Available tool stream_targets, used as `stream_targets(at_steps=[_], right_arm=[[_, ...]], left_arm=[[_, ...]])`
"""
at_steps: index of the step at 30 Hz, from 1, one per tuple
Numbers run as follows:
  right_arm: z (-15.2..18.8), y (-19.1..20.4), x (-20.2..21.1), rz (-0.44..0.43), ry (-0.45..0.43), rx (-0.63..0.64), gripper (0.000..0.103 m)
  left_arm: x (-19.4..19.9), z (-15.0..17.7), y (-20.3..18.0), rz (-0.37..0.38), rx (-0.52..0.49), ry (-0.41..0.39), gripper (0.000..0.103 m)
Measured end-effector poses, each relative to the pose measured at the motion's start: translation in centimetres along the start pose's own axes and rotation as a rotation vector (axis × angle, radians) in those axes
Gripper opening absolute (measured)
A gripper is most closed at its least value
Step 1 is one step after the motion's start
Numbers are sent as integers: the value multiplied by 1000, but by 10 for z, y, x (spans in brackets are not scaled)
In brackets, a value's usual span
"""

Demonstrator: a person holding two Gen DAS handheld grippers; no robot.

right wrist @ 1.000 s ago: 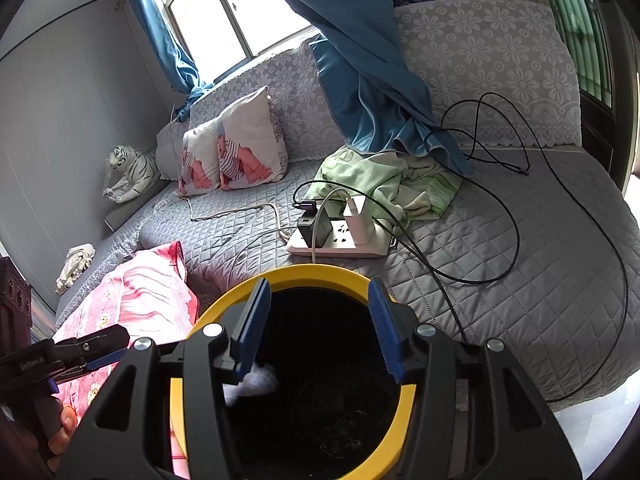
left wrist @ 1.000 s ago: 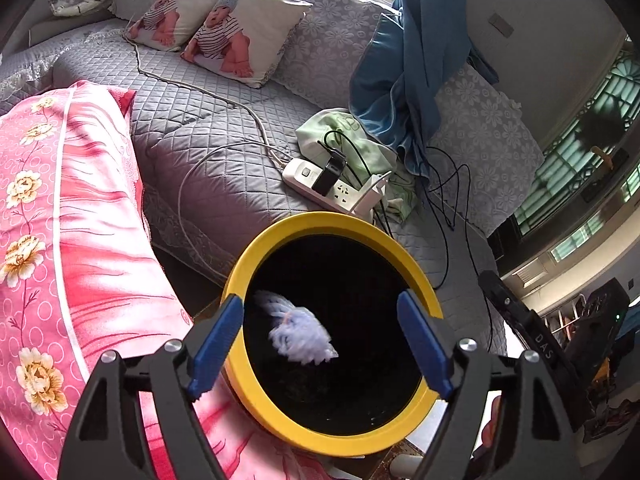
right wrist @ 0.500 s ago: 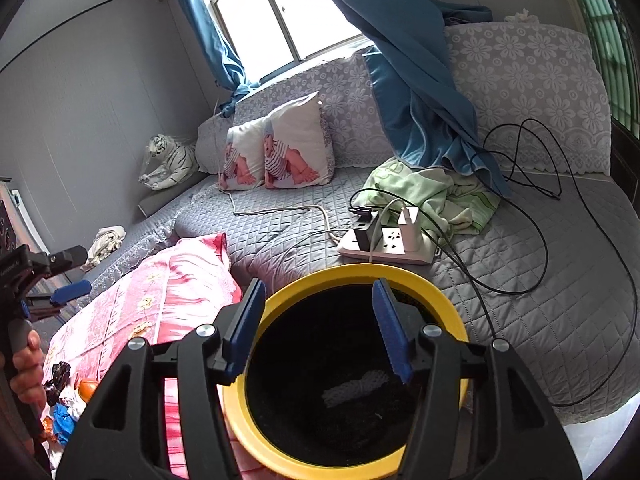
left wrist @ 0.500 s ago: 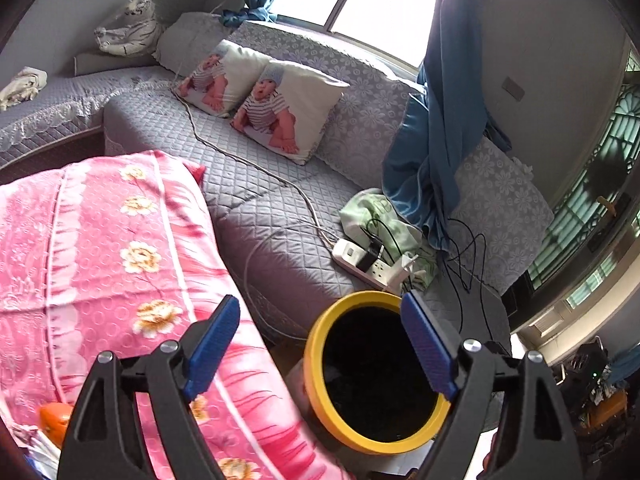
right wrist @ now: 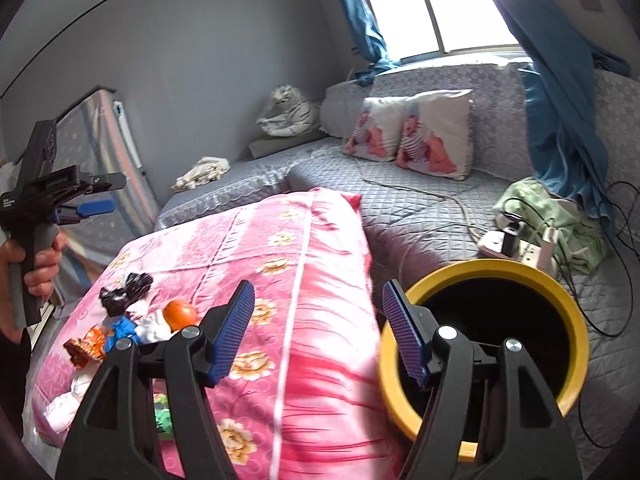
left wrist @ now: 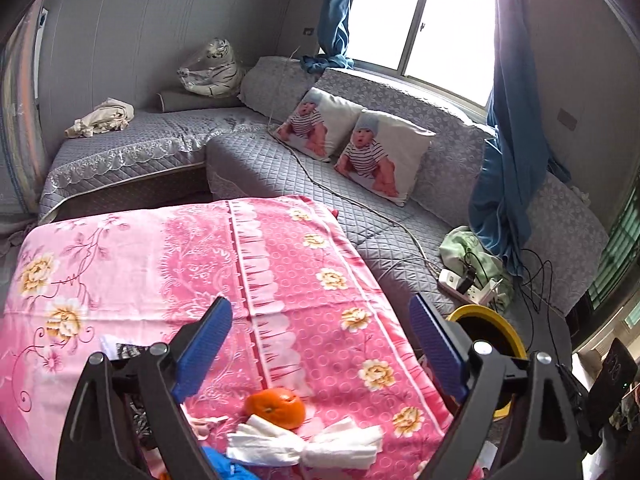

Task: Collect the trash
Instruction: 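Move both tools back over the trash on the bed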

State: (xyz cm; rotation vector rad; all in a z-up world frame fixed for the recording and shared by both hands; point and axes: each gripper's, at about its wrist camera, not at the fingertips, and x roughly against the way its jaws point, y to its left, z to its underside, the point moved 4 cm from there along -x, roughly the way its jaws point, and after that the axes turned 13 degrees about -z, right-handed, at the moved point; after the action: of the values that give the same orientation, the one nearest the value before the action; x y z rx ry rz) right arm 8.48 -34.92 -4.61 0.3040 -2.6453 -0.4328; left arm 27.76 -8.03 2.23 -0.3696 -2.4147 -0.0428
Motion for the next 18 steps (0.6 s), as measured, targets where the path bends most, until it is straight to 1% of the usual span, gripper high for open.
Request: stream_targets(at_steps=[4, 6, 9, 12, 15, 18], right_arm=[[10, 39, -20, -99, 68, 63, 66], [18, 55, -30, -132, 101, 92, 67], [28, 75, -46, -162, 154, 155, 67], [37, 90, -62, -201, 213, 211, 67], [43, 103, -75, -219, 263, 269, 67], [50, 112, -88, -219, 319, 308, 67]], left_arm=[[18, 21, 36, -29, 4, 9, 89], [28, 35, 50, -50, 0, 10, 90], [46, 61, 69, -58, 4, 21, 91], [65, 92, 87, -51, 30, 40, 92], [82, 122, 103, -50, 65, 64, 92], [95, 154, 114, -83, 80, 95, 93]])
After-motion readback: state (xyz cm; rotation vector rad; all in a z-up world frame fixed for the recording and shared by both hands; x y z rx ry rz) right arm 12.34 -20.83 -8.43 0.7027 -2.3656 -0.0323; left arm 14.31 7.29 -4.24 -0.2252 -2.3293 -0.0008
